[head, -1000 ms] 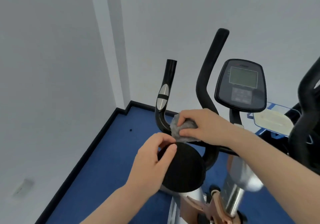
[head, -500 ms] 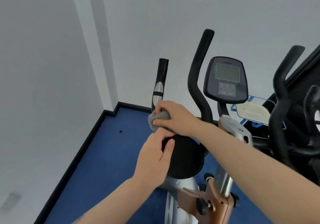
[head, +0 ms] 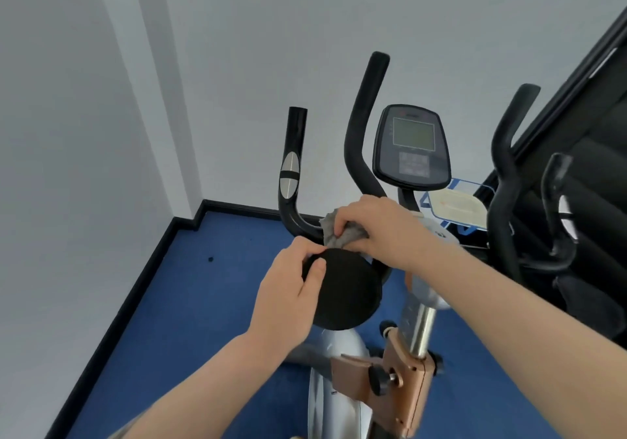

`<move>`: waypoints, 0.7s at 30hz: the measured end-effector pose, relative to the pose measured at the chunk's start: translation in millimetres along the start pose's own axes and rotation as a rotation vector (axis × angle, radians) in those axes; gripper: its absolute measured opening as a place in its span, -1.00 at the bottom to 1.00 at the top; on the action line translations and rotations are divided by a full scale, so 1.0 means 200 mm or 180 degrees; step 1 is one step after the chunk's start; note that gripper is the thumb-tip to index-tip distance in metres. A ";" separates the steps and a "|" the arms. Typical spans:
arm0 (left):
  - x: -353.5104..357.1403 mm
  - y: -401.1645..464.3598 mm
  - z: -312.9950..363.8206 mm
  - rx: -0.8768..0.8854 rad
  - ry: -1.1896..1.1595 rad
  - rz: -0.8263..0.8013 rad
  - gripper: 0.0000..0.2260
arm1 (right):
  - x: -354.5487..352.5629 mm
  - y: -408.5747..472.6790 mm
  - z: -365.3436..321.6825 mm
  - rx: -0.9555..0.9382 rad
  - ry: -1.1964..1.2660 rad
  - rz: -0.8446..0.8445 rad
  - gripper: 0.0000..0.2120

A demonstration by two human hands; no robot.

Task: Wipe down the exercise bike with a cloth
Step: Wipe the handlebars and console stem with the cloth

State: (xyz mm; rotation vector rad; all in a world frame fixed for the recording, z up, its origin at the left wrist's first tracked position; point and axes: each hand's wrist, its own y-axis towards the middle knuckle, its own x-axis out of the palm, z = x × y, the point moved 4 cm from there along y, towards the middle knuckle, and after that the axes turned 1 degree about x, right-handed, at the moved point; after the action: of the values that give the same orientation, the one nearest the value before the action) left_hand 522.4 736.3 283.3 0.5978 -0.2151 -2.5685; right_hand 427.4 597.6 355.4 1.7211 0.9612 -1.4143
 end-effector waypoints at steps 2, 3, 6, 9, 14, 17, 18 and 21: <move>0.00 0.00 0.00 0.0005 0.0009 -0.0020 -0.89 | -0.01 -0.01 0.05 0.0103 0.0046 -0.0140 -0.80; 0.00 0.00 0.00 0.0007 0.0011 0.0008 -0.89 | 0.00 0.00 0.05 0.0109 0.0116 -0.0159 -0.81; 0.00 0.00 0.00 -0.0015 0.0000 0.0093 -0.89 | 0.05 0.07 -0.03 0.0117 0.0780 -0.0074 -0.85; 0.01 -0.01 0.00 -0.0048 -0.0003 0.0075 -0.90 | 0.07 0.14 -0.08 0.0220 0.1337 -0.0169 -0.86; 0.00 -0.01 0.00 -0.0038 -0.0007 0.0044 -0.90 | 0.06 0.10 0.03 0.0257 0.1169 -0.0498 -0.85; 0.00 -0.01 0.00 -0.0064 -0.0030 0.0102 -0.90 | 0.09 0.17 -0.03 0.0275 0.1420 -0.0393 -0.83; 0.00 -0.01 0.00 -0.0059 -0.0047 0.0114 -0.90 | 0.10 0.20 -0.07 0.0267 0.1598 -0.0357 -0.83; 0.00 -0.01 0.01 -0.0041 -0.0078 0.0088 -0.90 | 0.13 0.25 -0.10 0.0172 0.1868 -0.0238 -0.83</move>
State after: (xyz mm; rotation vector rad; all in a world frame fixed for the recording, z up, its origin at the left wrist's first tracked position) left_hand 520.6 737.2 283.7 0.5552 -0.2135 -2.5498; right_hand 483.5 595.1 335.5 2.2175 1.3102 -0.9915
